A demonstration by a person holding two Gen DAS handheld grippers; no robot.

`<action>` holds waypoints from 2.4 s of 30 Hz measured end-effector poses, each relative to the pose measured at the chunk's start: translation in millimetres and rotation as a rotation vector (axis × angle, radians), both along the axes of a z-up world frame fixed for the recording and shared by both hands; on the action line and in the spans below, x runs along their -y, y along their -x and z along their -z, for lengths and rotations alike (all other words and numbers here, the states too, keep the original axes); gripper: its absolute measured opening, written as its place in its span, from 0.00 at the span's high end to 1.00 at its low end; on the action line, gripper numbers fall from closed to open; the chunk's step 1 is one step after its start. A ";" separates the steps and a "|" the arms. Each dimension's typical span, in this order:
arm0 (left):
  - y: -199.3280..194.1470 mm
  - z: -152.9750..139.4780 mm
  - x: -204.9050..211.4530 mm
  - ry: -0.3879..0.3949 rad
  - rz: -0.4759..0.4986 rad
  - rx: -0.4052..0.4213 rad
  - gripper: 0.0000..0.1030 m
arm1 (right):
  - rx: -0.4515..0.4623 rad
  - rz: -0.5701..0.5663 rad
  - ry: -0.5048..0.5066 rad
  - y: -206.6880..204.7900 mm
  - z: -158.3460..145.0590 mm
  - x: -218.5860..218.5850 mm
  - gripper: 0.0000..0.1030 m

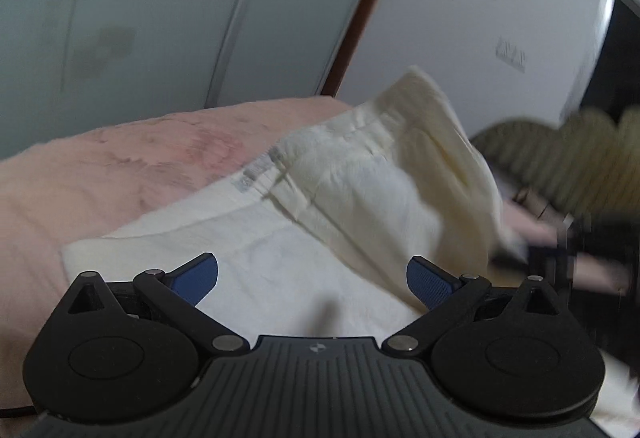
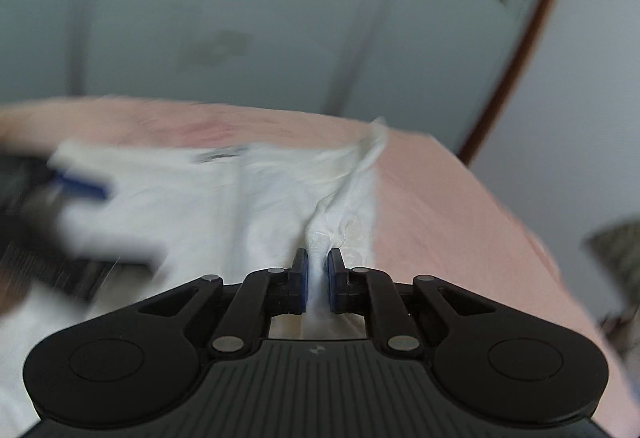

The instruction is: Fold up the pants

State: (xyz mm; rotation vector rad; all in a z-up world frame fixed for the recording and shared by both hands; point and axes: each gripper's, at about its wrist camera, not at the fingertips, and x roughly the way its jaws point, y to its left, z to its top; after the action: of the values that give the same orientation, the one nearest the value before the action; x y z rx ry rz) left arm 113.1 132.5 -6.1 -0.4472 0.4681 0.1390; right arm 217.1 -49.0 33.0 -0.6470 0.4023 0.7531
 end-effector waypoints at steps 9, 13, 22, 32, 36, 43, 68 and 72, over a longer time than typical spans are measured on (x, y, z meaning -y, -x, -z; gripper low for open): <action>12.8 -10.3 -39.2 0.305 0.079 0.019 0.01 | 0.032 -0.050 0.038 88.8 43.1 -13.0 0.91; 18.5 -9.1 -44.1 0.384 0.105 0.040 0.01 | 0.112 -0.017 0.060 102.1 57.7 -19.7 0.90; 24.3 6.7 -37.5 0.374 0.158 0.026 0.01 | 0.128 0.073 -0.011 107.4 55.7 -23.0 0.61; 1.3 14.6 -62.9 0.438 0.119 -0.023 0.80 | 0.277 0.143 0.185 135.6 60.9 1.1 0.43; 11.0 11.6 -56.7 0.387 0.115 -0.009 0.81 | 0.216 0.261 0.225 127.6 60.8 43.0 0.44; 5.3 10.3 -63.2 0.444 0.109 -0.024 0.81 | 0.243 0.284 0.309 115.3 75.3 57.8 0.51; 17.7 14.0 -82.1 0.072 0.164 -0.155 0.86 | 0.063 0.099 0.216 205.6 78.1 19.2 0.96; 20.7 11.6 -80.8 0.038 0.141 -0.172 0.78 | 0.052 0.113 0.226 213.5 80.1 17.2 0.96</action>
State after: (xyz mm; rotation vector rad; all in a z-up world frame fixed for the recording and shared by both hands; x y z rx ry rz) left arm 92.4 213.2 -17.7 -0.4394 0.6707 0.0327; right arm 3.6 -66.2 -47.1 -0.8469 0.4768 0.5865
